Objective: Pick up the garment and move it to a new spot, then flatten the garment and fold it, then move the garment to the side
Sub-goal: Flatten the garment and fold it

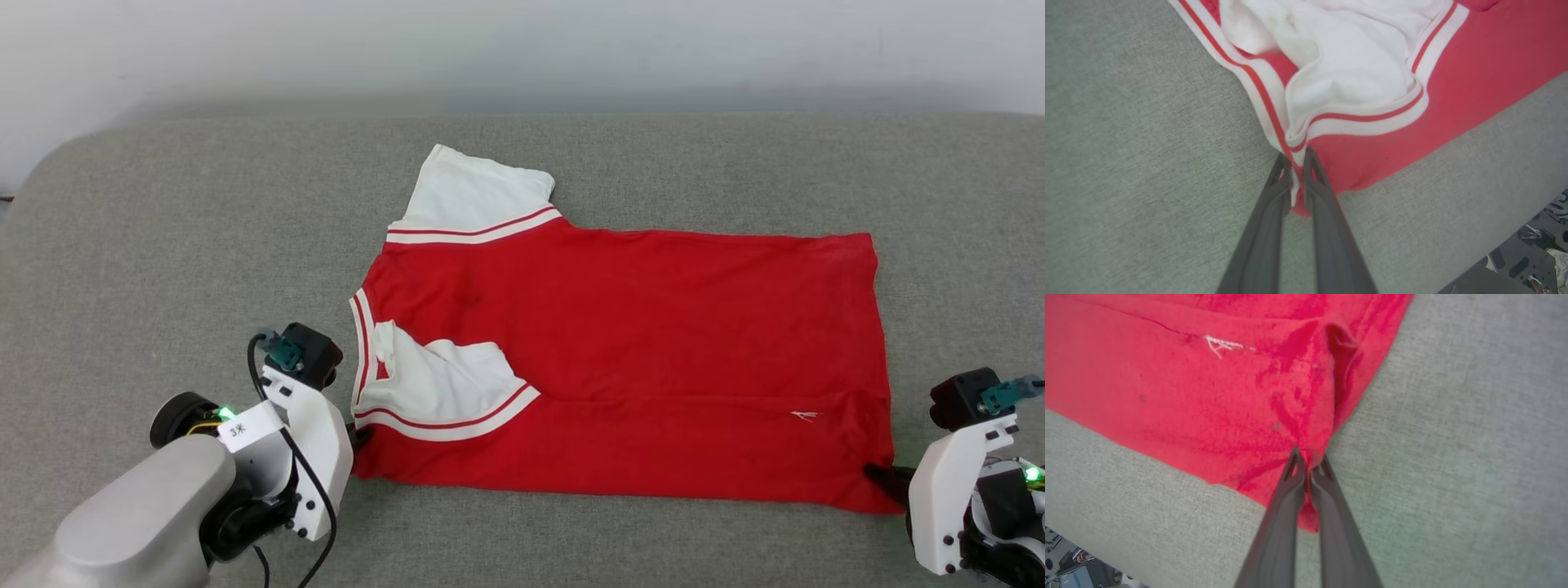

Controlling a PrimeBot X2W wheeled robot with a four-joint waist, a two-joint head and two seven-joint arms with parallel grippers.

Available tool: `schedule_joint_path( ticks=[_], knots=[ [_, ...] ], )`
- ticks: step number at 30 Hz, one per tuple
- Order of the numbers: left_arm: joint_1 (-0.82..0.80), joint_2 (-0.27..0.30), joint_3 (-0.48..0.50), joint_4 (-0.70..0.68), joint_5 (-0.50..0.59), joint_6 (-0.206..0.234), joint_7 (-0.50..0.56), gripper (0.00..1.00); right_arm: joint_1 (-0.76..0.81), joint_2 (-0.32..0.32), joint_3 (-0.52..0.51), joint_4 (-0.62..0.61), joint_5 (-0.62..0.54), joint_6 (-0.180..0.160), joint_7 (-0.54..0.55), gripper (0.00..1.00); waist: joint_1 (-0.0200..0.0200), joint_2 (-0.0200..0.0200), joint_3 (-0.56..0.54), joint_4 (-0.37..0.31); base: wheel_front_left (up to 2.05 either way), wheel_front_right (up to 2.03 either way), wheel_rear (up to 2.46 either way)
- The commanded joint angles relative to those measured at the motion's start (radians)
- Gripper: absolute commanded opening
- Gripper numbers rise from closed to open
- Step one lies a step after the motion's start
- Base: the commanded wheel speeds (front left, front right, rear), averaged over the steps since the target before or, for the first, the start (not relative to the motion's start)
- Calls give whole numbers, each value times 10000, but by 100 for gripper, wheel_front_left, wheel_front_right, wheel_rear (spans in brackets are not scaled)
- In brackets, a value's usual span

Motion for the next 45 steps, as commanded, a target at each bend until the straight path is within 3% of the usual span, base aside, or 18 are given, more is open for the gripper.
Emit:
schedule_joint_path(
  ticks=[1,19,34,35,36,37,45],
  knots=[
    [159,-13,41,23,-91,3,-79,0,-1,-108,72,54,89,-9,-82,0,0,0,-145,-40,0,0,0],
    [1540,819,-95,-1142,-484,619,-188,0,828,-1043,-78,-767,877,-11,-589,0,0,0,-852,11,0,0,0],
    [1821,512,-194,-392,-568,729,-390,0,1045,-439,-100,-86,903,-11,-819,0,0,0,-459,6,0,0,0],
    [1826,457,-163,-322,-588,717,-476,13,1039,-406,-127,-53,901,-11,-956,40,0,0,-477,14,0,0,0],
    [1827,418,-139,-269,-565,717,-574,76,1039,-406,-121,-25,831,-11,-1095,92,0,0,-514,20,0,0,0],
    [1817,397,-114,-232,-523,739,-673,100,1060,-395,-128,19,759,-11,-1253,100,0,0,-564,25,0,0,0],
    [1860,681,209,-557,-438,847,-1362,100,1287,-212,-680,-37,212,-8,-2772,100,0,0,-1092,6,0,0,0]
  ],
)
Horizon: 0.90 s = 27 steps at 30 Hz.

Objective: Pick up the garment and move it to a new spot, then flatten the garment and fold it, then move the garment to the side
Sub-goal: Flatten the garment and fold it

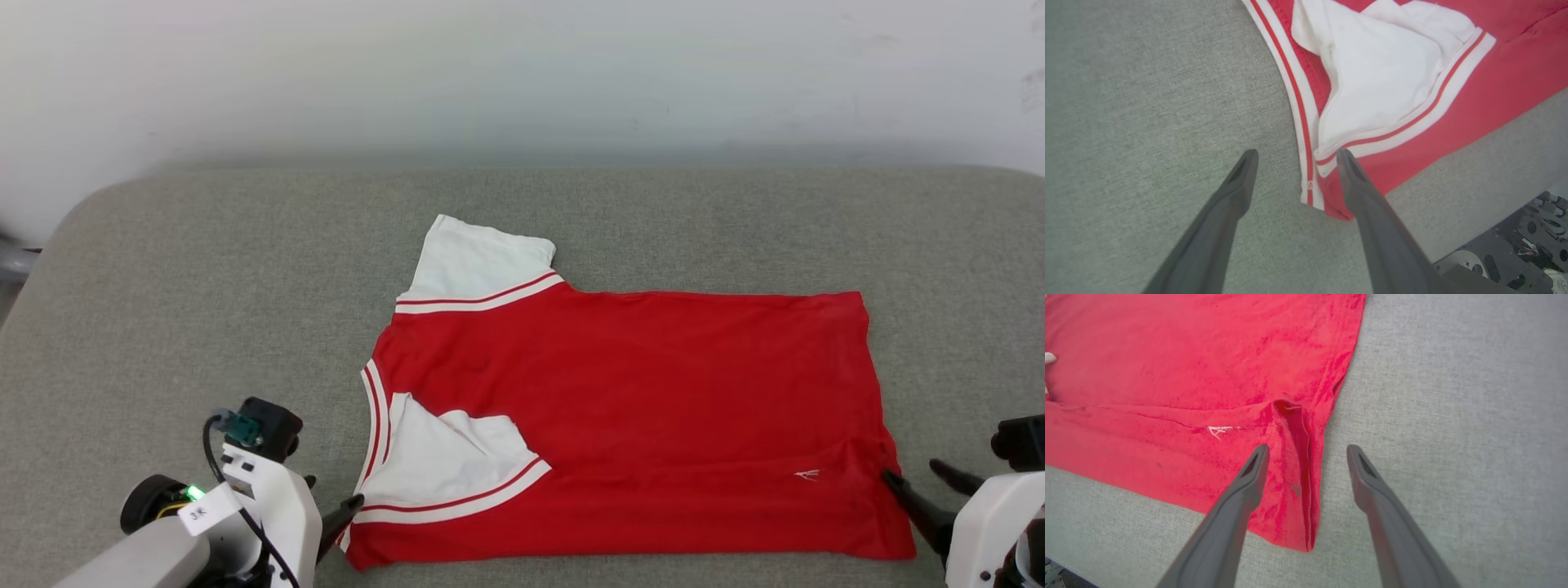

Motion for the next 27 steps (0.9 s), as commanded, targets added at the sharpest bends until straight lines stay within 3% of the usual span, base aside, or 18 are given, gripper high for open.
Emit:
schedule_joint_path(
  ticks=[1,8,14,21,27],
  knots=[
    [64,94,118,-131,57,49,-171,100,76,125,-204,-109,-200,-8,-381,100,0,-1,-150,-26,0,0,0],
    [-541,344,639,-623,514,459,-973,100,-97,968,-1822,-543,-1641,-8,-2361,100,0,-1,-212,-219,0,0,0],
    [-1431,162,1027,-630,950,713,-1406,100,-133,2010,-2960,-1228,-2492,-8,-2943,100,0,-1,108,-445,0,0,0],
    [-3200,-384,1338,-20,1232,322,-1324,100,190,3181,-3783,-3009,-3580,-8,-2881,100,0,-1,928,-770,0,0,0],
    [-4947,-839,1444,1209,802,-331,-3,100,271,3715,-3738,-4612,-4163,-8,-2399,100,0,-1,1862,-1190,0,0,0]
  ],
)
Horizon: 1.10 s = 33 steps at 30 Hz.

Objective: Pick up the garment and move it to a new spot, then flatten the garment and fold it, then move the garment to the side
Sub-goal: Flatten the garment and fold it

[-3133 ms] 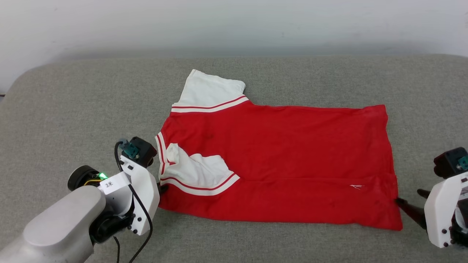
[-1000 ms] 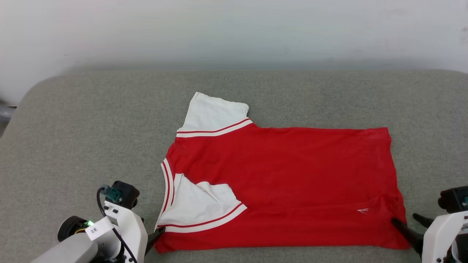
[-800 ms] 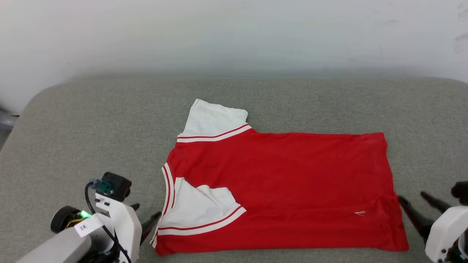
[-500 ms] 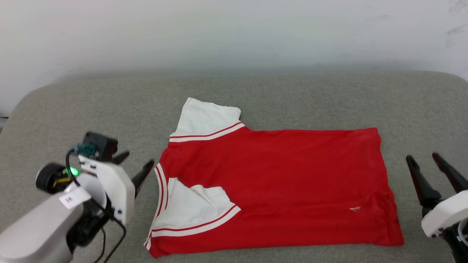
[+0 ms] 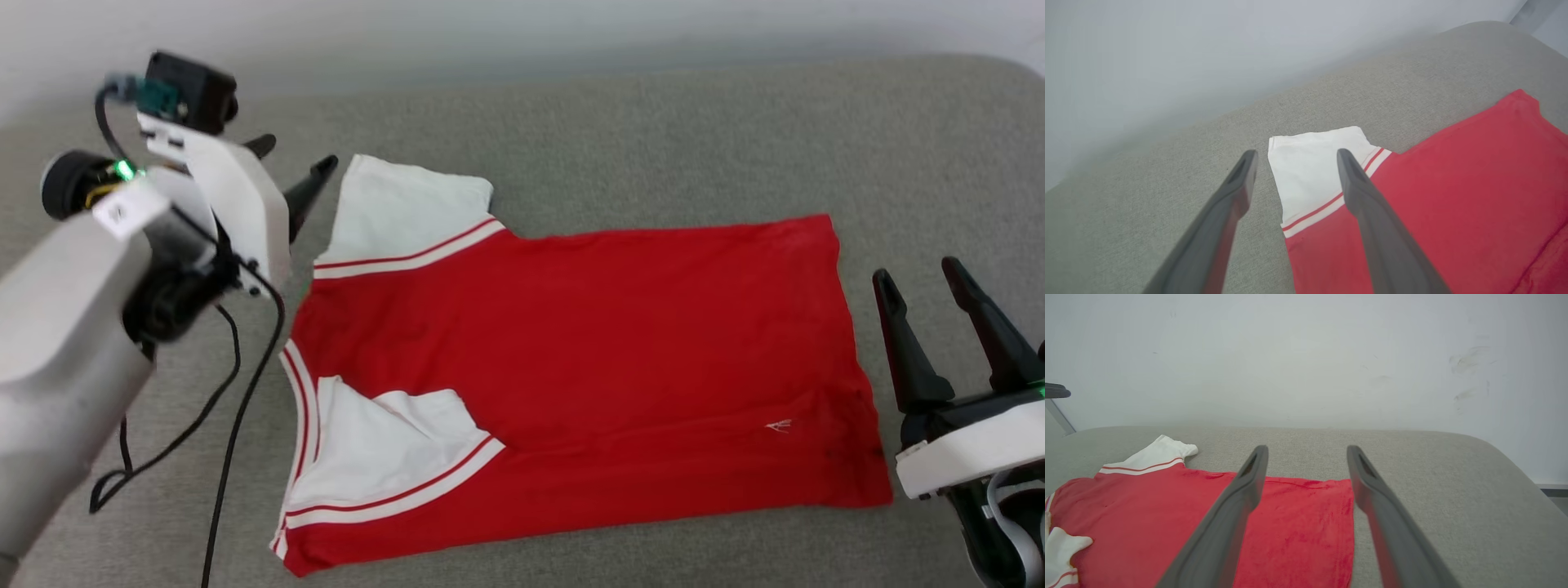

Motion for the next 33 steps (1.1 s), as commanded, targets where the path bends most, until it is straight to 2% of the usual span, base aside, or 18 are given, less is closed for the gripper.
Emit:
schedule_joint_path(
  ticks=[1,8,12,17,22,30,31,32,33],
  knots=[
    [-295,-86,-23,211,-152,-130,368,100,9,97,22,-211,-109,-8,72,100,-1,0,519,-326,0,0,0],
    [-2284,-355,-323,1631,-585,-631,3137,100,-273,280,216,-1230,-320,-8,528,100,-1,0,1643,-747,0,0,0],
    [-3187,-569,-567,2304,-639,-743,4491,100,-471,323,200,-1477,-296,-8,559,100,-1,0,2243,-856,0,0,0],
    [-4023,-823,-717,3020,-412,-716,5009,100,-773,314,414,-1524,-259,-8,546,100,-1,0,2989,-996,0,0,0],
    [-4509,-816,-853,3780,-123,-702,5083,100,-1129,235,689,-1439,-194,-8,384,100,-1,0,3473,-1214,0,0,0],
    [-3945,-941,-1198,4755,-339,-912,5709,100,-1314,96,822,-1096,-82,-8,152,100,-1,0,3646,-1300,0,0,0],
    [-3829,-967,-1208,4799,-432,-969,5795,96,-1329,75,802,-1064,-57,-8,137,100,-1,0,3639,-1292,0,0,0],
    [-3751,-981,-1228,4803,-470,-1024,5810,24,-1356,56,783,-1038,-38,-8,127,100,-1,0,3634,-1283,0,0,0],
    [-3695,-986,-1246,4816,-502,-1029,5770,0,-1384,40,773,-1024,-22,-8,127,100,-1,0,3624,-1275,0,0,0]
  ],
)
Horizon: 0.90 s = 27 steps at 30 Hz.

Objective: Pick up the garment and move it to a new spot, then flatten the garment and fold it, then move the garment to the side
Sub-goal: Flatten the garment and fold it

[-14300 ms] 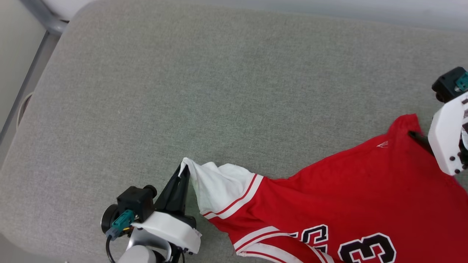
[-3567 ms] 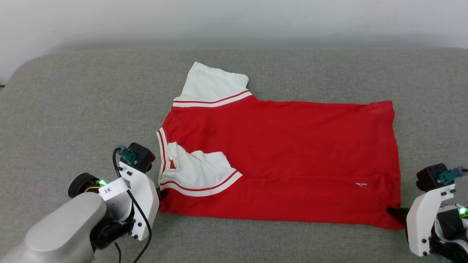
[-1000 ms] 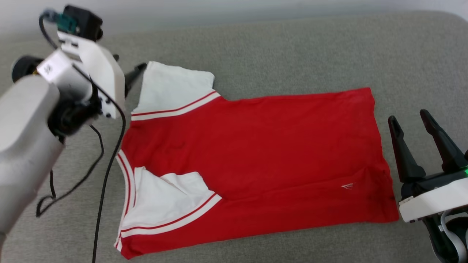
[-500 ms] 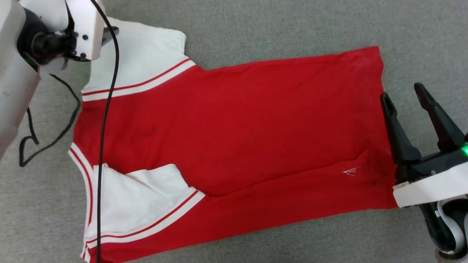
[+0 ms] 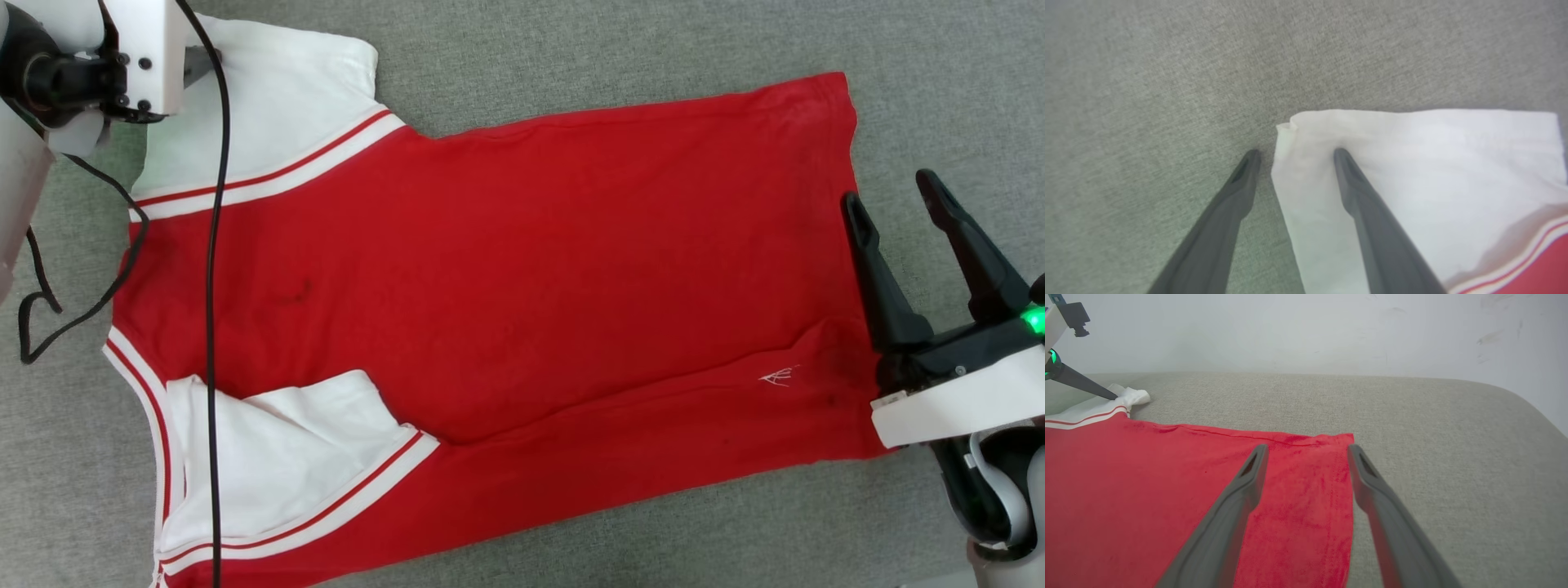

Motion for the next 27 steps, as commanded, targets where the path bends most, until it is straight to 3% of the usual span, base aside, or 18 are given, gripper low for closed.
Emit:
schedule_joint_path(
  ticks=[1,7,13,17,27],
  knots=[
    [862,-113,-306,255,-55,-69,175,0,-186,-65,-33,12,110,-8,-71,100,-1,0,-20,20,0,0,0],
    [657,-132,-351,-12,180,-176,-764,0,-491,-458,-93,-19,-83,-8,75,100,-1,0,-313,203,0,0,0],
    [711,-92,-556,-679,376,-236,-2006,0,-1096,-1464,6,59,-188,-8,864,100,-1,0,-938,529,0,0,0],
    [1084,25,-981,-1471,531,-246,-2655,0,-1584,-2400,416,197,87,-8,2129,100,-1,0,-1320,806,0,0,0],
    [1447,138,-1359,-2931,696,-249,-3685,0,-3413,-4056,1473,1718,2180,-8,5794,100,-1,0,-1626,1383,0,0,0]
  ],
)
